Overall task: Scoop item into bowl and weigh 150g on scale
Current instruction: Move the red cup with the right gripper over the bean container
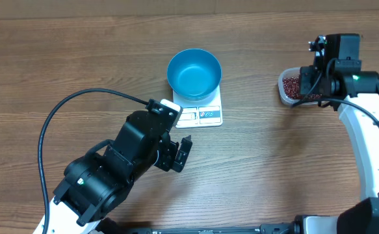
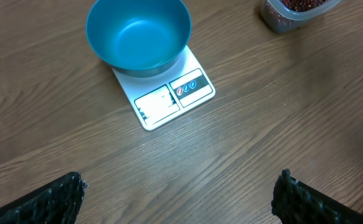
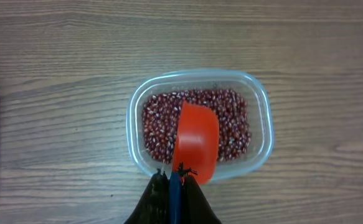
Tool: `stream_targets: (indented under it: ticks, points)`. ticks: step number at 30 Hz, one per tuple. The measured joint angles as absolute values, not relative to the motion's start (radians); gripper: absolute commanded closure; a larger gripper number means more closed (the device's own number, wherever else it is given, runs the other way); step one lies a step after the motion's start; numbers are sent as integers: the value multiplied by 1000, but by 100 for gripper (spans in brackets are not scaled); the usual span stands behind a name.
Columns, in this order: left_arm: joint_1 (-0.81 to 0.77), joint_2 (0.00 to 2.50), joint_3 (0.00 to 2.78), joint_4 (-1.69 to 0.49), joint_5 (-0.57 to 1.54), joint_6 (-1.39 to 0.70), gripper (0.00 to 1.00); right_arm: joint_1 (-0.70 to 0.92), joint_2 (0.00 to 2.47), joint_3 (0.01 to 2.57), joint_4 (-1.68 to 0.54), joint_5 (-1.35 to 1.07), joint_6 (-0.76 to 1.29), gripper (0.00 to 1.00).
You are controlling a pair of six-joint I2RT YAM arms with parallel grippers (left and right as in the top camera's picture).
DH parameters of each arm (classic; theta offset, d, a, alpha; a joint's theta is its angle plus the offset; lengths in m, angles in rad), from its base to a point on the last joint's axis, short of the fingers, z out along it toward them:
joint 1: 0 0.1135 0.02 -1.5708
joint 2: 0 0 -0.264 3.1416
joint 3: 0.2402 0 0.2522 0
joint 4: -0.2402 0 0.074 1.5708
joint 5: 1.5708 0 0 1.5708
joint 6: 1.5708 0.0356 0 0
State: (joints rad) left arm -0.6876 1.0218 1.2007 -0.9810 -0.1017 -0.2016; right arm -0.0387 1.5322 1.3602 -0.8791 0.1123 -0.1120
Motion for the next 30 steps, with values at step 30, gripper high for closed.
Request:
stream_targets:
  ticks: [30]
  points:
    - [-688, 1022, 1201, -981, -101, -202, 1, -134, 1572, 1360, -832, 145, -315, 96]
